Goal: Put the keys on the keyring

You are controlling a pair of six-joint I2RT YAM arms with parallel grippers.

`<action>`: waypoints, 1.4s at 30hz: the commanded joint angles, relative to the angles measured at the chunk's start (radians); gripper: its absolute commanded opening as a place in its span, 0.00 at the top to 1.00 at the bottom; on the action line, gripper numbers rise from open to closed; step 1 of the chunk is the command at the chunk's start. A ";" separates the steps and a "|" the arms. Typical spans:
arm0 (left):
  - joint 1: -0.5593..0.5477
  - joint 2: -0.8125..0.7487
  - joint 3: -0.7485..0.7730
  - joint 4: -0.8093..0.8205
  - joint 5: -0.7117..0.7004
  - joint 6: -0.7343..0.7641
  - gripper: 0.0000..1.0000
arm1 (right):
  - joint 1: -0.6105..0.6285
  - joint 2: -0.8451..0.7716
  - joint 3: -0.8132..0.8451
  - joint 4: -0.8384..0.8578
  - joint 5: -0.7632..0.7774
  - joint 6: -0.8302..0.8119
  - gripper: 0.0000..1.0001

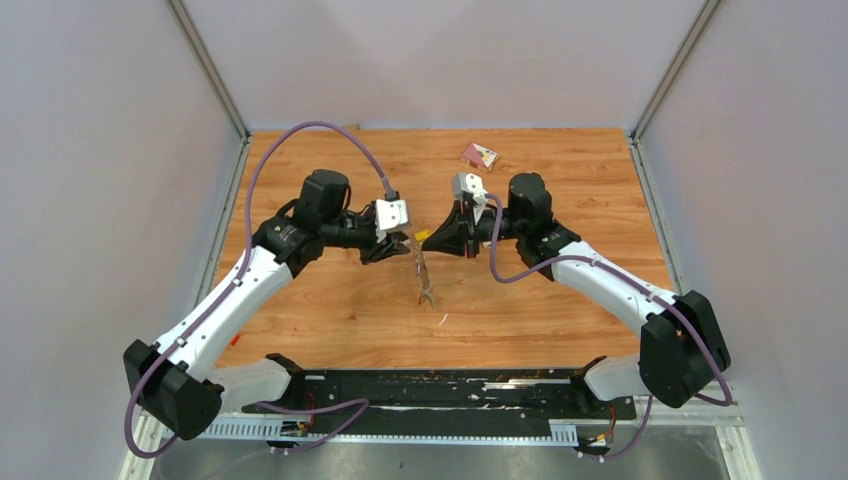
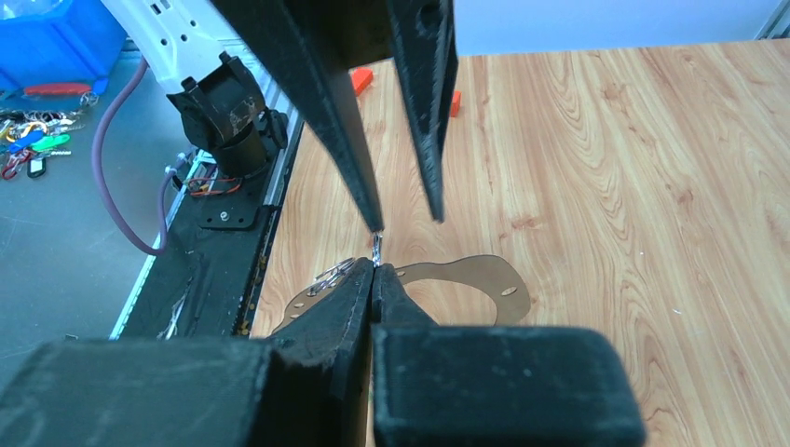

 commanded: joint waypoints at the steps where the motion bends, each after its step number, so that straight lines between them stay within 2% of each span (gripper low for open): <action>1: 0.002 -0.050 -0.075 0.139 0.153 0.030 0.62 | -0.012 -0.013 -0.006 0.127 -0.036 0.068 1.00; 8: 0.002 -0.065 -0.131 0.274 0.182 -0.040 0.63 | -0.016 -0.004 -0.012 0.157 -0.042 0.084 1.00; 19: 0.002 -0.052 -0.132 0.292 0.176 -0.042 0.67 | -0.016 0.003 -0.010 0.154 -0.055 0.102 1.00; 32: 0.002 -0.031 -0.134 0.298 0.191 -0.053 0.82 | -0.017 0.006 -0.007 0.148 -0.054 0.098 1.00; 42: 0.002 -0.005 -0.137 0.354 0.190 -0.137 0.99 | -0.016 0.010 -0.012 0.149 -0.048 0.093 1.00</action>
